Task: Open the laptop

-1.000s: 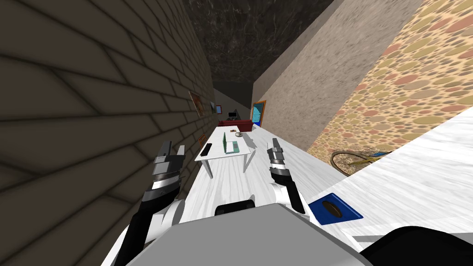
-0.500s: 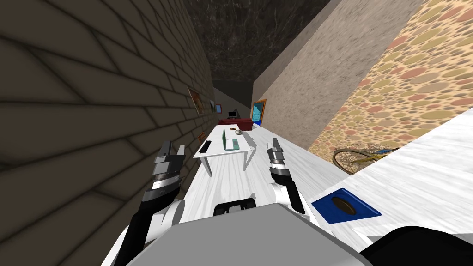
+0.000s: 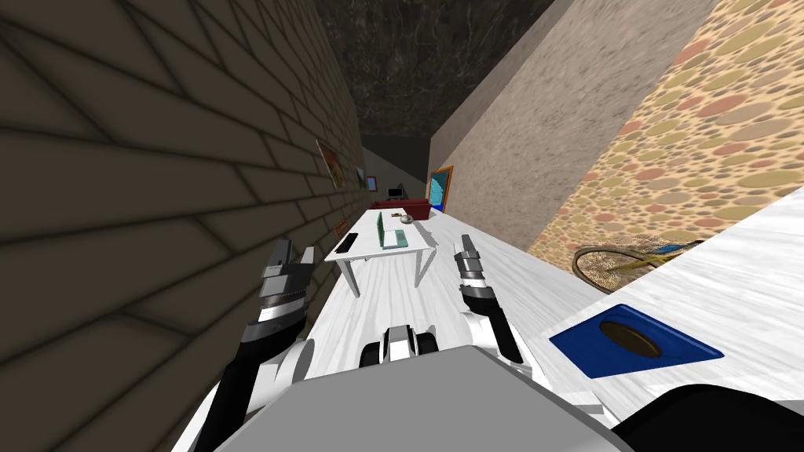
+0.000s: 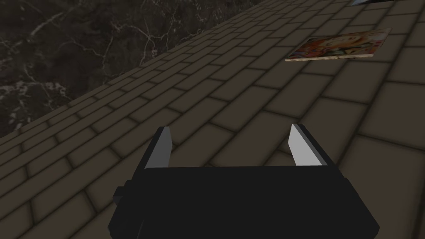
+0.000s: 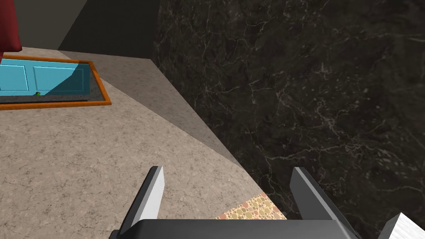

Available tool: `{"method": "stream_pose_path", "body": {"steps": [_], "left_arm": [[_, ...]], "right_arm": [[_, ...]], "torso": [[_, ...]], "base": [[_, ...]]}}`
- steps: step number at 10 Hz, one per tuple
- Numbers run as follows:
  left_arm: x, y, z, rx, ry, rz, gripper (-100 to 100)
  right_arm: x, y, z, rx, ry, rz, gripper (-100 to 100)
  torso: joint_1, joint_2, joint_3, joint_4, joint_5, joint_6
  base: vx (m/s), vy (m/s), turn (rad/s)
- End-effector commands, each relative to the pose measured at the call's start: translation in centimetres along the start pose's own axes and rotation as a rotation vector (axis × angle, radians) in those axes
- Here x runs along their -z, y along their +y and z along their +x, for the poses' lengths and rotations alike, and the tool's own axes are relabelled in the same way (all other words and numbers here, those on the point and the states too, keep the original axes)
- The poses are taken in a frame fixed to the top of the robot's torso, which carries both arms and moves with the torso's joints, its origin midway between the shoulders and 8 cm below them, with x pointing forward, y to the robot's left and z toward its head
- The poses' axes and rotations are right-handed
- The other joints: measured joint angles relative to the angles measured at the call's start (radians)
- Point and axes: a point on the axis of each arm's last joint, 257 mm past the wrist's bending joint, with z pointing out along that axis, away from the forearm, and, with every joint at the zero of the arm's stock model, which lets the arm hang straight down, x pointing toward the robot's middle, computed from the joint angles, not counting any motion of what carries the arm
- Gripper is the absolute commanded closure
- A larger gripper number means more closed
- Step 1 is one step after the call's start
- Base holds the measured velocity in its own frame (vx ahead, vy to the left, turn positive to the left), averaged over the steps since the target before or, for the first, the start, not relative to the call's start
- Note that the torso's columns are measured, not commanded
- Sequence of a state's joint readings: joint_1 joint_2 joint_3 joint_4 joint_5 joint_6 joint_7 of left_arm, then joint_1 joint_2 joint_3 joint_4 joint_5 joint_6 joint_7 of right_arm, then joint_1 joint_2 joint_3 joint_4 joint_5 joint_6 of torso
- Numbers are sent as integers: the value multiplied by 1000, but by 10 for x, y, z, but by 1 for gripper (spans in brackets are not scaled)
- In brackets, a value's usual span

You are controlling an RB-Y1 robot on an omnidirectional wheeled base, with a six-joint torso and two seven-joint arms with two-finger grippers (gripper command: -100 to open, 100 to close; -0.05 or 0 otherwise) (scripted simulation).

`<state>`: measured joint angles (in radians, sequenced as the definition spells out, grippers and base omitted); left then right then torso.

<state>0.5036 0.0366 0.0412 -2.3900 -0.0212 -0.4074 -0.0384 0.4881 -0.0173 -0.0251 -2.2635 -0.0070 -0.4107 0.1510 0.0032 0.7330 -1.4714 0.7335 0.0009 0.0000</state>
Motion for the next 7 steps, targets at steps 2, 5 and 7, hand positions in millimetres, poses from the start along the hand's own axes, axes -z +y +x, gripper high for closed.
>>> {"method": "stream_pose_path", "body": {"steps": [2, 5, 7], "left_arm": [[0, 0, 0, 0, 0, 0, 0], [0, 0, 0, 0, 0, 0, 0], [0, 0, 0, 0, 0, 0, 0]], "right_arm": [[4, -10, 5, 150, 104, 16, -100], [8, -24, 3, 296, 169, 42, -100], [11, -34, 0, 398, 208, 61, -100]], "torso": [[-1, 3, -5, 4, 0, 0], [-3, 5, -5, 4, -1, 0], [-2, 5, -5, 4, -1, 0]], "base": [[72, 116, -3], [98, 144, -4], [104, 171, -5]]}}
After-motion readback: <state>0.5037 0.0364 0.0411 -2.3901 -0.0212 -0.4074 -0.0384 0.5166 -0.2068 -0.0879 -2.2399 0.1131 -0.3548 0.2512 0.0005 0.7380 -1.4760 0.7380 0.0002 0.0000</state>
